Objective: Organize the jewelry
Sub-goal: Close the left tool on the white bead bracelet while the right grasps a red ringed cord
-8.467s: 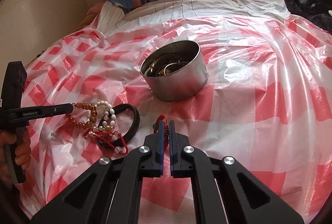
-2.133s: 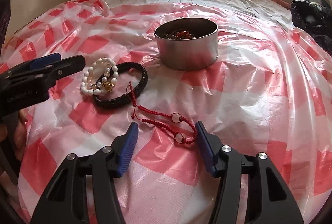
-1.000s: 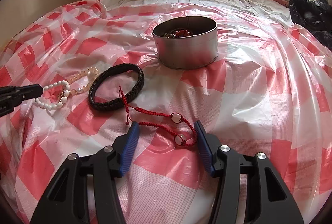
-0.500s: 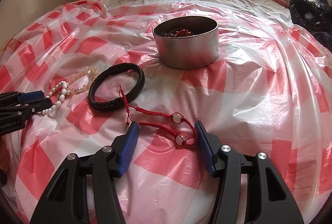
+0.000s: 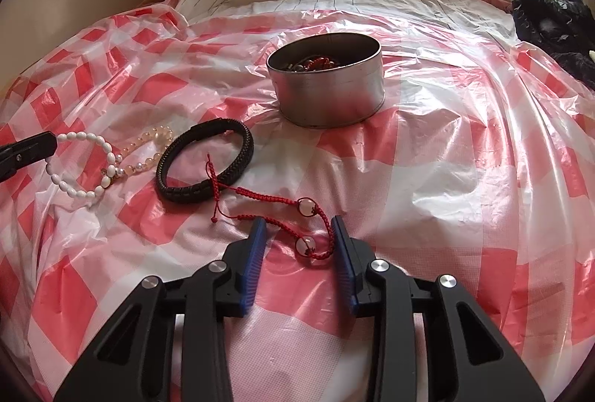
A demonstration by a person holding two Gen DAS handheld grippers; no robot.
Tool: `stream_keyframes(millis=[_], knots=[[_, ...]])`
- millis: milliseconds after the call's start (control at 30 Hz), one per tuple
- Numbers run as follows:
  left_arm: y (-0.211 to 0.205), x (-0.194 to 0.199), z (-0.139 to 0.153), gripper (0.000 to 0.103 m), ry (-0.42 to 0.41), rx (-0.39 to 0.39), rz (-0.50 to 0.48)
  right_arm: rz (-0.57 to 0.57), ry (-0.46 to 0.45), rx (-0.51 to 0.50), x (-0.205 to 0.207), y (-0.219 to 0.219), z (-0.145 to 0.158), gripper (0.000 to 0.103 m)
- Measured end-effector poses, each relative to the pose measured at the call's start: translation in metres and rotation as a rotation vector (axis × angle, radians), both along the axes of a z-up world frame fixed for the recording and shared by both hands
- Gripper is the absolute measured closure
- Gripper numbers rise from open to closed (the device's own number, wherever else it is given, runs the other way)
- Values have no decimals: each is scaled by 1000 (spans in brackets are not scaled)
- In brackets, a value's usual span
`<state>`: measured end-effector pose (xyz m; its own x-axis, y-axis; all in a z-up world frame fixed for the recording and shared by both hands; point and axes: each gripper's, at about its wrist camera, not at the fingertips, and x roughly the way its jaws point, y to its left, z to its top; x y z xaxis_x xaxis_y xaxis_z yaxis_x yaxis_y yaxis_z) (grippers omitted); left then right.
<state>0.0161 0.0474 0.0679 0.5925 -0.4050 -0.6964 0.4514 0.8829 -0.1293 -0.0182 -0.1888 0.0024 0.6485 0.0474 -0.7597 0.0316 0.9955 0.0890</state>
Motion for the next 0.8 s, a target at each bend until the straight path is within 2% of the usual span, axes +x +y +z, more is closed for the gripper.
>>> stream_keyframes(millis=[100,200,400,467,500,567,633,800], knots=[[-3,6,-9,96,37,18,6,1,0,2,0,0,0,66],[-4,16,-29,96,114,57,25,12,-2,1,0,2,0,50],[-9,22,-50,93,162,126,49,13,3,0,1,3,-1,50],[-10,21,-50,95,161,137,44,12,0,5,0,3,-1,63],[-10,20,-49,96,159,136,41,13,-3,13,0,2,-1,78],[-7,18,-44,96,153,99,35,19,-11,23,-2,2,0,91],[-1,14,-31,97,130,9,23,9,-29,23,-4,2,2,93],[11,9,-8,97,88,-150,-3,-19,-74,68,-10,-6,8,93]])
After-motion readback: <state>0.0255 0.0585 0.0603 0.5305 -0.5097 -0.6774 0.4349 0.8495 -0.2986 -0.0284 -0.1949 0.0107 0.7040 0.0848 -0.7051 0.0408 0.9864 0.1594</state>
